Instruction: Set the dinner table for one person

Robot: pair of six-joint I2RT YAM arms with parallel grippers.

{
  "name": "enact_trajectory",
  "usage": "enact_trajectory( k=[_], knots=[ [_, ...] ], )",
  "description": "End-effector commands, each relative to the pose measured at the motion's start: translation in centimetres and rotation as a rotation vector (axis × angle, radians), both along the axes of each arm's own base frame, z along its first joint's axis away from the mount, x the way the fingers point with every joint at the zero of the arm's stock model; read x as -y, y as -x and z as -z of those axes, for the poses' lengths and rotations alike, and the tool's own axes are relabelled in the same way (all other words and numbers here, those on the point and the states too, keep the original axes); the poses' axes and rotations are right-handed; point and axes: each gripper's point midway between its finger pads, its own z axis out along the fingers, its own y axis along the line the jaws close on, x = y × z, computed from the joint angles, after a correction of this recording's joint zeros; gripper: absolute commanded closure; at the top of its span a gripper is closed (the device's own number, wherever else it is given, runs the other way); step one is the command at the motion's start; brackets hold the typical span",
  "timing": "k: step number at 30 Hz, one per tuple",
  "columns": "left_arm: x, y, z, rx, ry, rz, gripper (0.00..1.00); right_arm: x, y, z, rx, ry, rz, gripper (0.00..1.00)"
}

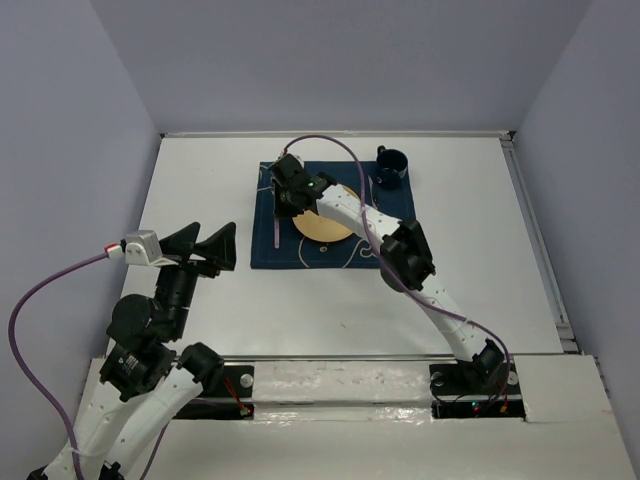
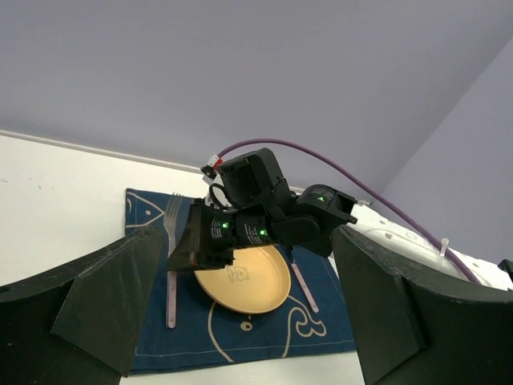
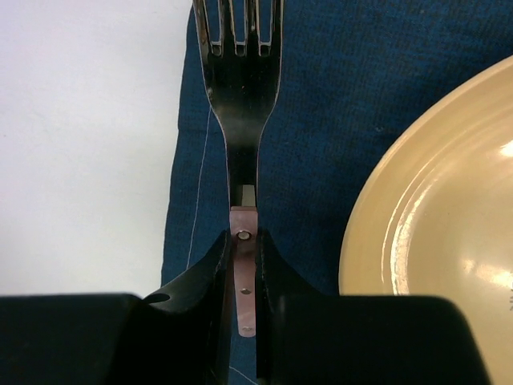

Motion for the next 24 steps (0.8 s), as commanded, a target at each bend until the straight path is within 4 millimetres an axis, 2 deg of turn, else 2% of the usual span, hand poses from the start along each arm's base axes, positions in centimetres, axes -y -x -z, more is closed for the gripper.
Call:
enact_trajectory(
  k=[1,4,9,15,17,24],
  knots=[
    [0.0,-0.2,-0.7,0.018,0.014,-0.006,0.01,-0.9,-1.5,0.0,0.045,-0.036,0.005,0.93],
    [0.0,-0.3,-0.7,0.016,0.013,-0.006,0.01,-1.1,-1.5,0.7,0.036,-0.045,0.007,0.88],
    [0.1,-0.3,-0.6,0.014,0.011,-0.008,0.01,-0.8,-1.8,1.2,0.036,-0.039,0.040,0.88],
    [0.3,-0.5,-0.4,0.007,0.005,-0.002,0.01,-0.5,-2.4,0.8,0.051,-0.067,0.111,0.88],
    [0.2,-0.4,-0.5,0.010,0.007,-0.005,0.01,-0.4,-2.2,1.2,0.039,-0.063,0.116,0.88],
    [0.2,-0.5,-0.4,0.006,0.006,-0.006,0.01,-0.4,-1.9,1.5,0.029,-0.069,0.114,0.73]
  ],
)
